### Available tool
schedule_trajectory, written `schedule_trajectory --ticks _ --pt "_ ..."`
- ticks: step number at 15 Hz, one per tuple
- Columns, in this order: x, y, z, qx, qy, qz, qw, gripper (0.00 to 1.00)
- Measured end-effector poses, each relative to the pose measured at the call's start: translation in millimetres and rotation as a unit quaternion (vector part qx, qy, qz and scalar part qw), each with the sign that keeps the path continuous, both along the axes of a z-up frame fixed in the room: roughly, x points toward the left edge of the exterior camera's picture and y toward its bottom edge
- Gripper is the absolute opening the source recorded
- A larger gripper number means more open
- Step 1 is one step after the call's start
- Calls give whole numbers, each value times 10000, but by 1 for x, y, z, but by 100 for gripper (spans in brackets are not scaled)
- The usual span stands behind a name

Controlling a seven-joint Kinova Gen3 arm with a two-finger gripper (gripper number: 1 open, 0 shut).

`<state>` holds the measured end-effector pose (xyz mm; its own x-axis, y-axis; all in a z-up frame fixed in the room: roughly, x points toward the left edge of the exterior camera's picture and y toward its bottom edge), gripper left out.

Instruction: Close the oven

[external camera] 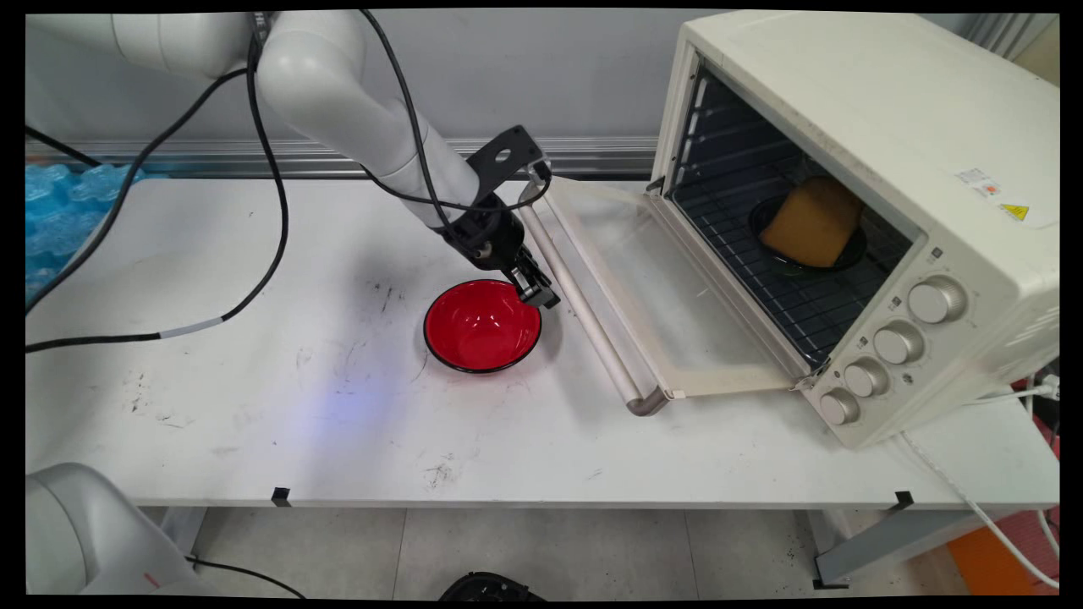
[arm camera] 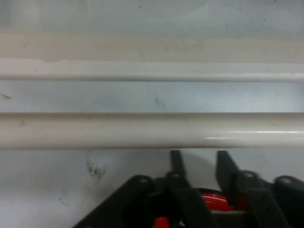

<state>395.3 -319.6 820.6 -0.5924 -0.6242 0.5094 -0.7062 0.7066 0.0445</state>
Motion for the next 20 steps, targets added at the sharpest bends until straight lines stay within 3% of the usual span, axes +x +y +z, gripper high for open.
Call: schedule_trajectory --ticks 13,20 --pt "-6 -9 -15 -137 128 216 9996 0" --pt "-10 -15 -3 -424 268 249 9984 0"
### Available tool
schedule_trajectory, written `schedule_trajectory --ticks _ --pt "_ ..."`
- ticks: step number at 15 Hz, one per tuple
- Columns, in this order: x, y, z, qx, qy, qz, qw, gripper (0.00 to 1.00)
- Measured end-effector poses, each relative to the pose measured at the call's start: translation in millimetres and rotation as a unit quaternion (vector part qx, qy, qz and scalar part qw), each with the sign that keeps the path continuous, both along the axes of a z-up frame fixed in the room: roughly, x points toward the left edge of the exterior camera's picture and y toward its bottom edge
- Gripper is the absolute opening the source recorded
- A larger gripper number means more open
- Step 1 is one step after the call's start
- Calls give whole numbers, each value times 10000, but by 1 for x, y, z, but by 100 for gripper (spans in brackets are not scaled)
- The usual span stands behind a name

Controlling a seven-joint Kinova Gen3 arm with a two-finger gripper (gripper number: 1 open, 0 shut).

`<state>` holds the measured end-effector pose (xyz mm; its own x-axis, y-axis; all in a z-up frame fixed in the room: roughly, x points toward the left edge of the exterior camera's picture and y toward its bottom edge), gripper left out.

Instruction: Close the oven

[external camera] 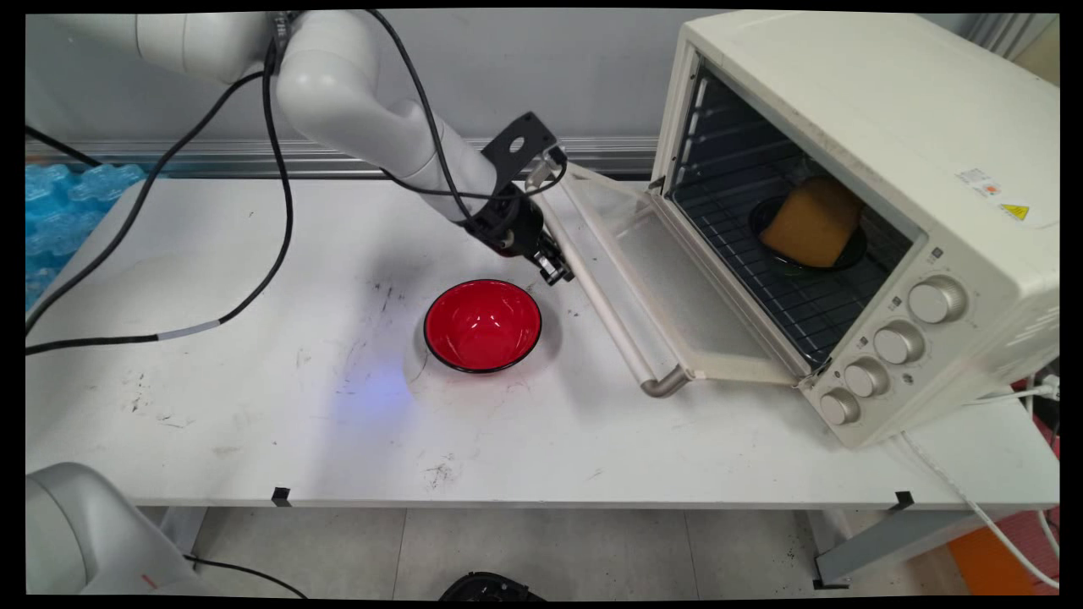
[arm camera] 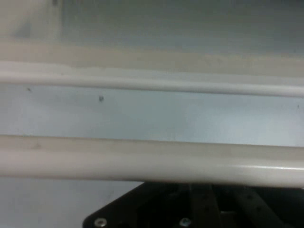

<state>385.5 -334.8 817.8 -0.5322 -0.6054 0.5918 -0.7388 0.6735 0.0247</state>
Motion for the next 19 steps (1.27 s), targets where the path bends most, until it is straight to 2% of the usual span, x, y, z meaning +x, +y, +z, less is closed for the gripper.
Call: schedule_trajectory --ticks 9,19 --pt "-14 -19 39 -516 279 -80 9982 0" --pt "-47 -52 82 -1023 673 -314 9920 0"
